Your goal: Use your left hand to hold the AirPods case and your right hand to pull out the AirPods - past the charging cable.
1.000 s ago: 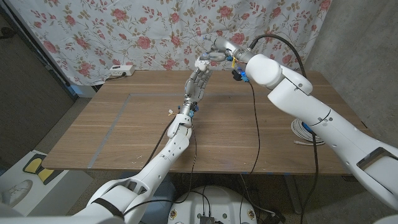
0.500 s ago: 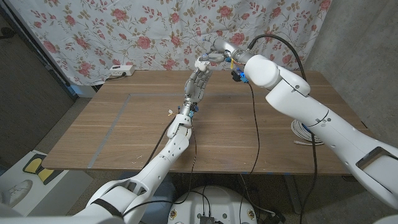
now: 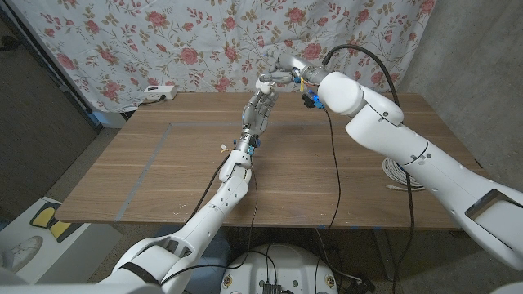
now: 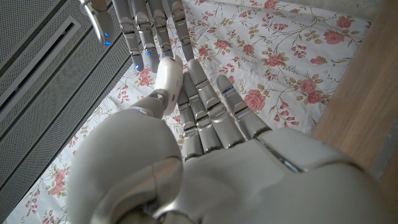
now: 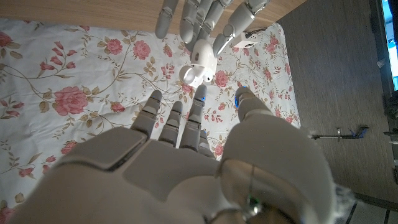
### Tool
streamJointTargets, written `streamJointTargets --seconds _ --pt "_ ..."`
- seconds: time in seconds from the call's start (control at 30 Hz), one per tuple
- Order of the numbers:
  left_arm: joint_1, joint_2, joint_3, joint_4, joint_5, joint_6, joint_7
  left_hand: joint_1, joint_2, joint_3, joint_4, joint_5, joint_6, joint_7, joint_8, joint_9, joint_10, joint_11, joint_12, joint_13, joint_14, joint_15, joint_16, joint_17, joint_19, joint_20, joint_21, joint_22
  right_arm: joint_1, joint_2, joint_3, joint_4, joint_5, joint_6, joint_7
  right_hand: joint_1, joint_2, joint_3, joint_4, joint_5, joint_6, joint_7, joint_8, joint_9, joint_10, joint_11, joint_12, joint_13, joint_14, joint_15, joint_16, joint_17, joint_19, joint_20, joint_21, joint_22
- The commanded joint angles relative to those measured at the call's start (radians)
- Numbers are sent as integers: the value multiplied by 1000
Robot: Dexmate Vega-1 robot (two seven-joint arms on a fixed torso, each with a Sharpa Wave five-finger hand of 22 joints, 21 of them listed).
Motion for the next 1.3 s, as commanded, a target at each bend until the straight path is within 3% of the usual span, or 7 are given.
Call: streamJointTargets --seconds 0.03,0.33,0.4,0.53,0.87,1.1,1.3 --pt "5 6 2 -12 1 -1 -1 29 36 41 -12 5 85 -48 33 414 46 -34 -3 4 7 -3 -3 4 -1 -1 9 2 13 -4 -28 -8 -56 -25 22 -17 3 -2 13 -5 -12 2 -1 2 14 3 -4 1 -1 12 6 4 7 -1 7 1" --pt "12 12 1 -22 4 -2 11 27 36 42 -15 5 83 -48 37 416 49 -36 -4 5 9 -2 -5 4 -3 -1 16 1 27 -7 -48 -11 -94 -30 49 -67 17 -23 44 -18 -16 7 -1 2 25 21 -15 -5 -3 26 13 12 53 -14 21 1" --pt "13 9 -1 -21 -3 -2 6 25 35 41 -14 5 83 -48 38 416 50 -36 -5 4 10 -2 -6 3 -3 -1 18 0 42 -12 -62 -15 -110 -43 73 -81 23 -28 51 -24 -19 11 -1 2 28 30 -21 -8 -5 30 15 14 74 -51 25 0" --pt "14 11 0 -23 -1 -2 5 25 36 41 -15 5 85 -48 38 414 49 -36 -5 5 9 -3 -7 3 -4 -4 20 0 45 -10 -68 -15 -128 -44 83 -86 26 -30 52 -27 -30 18 -4 2 26 38 -27 -10 -9 36 15 15 90 -69 28 0" --pt "15 14 0 -28 -4 -2 1 23 36 40 -17 5 86 -47 38 410 51 -37 -7 5 9 -4 -9 3 -7 -5 26 -1 46 -9 -80 -21 -174 -56 103 -104 29 -37 61 -33 -30 21 -2 3 31 39 -31 -10 -5 46 20 18 120 -69 34 -1" --pt "19 20 3 -39 -1 1 4 23 36 40 -19 5 85 -49 41 412 55 -36 -8 3 12 -4 -9 2 -8 -7 30 -2 55 -10 -99 -25 -219 -64 122 -118 29 -43 69 -36 -22 20 2 3 38 41 -32 -10 -6 49 21 21 118 -66 29 0" --pt "16 18 5 -34 -3 4 -4 21 35 41 -20 5 88 -48 40 407 58 -38 -10 0 19 -5 -10 -1 -3 -8 37 -2 53 -2 -103 -18 -241 -57 131 -126 29 -46 72 -38 -17 18 4 2 40 26 -34 -11 -5 49 23 22 112 -63 24 0"
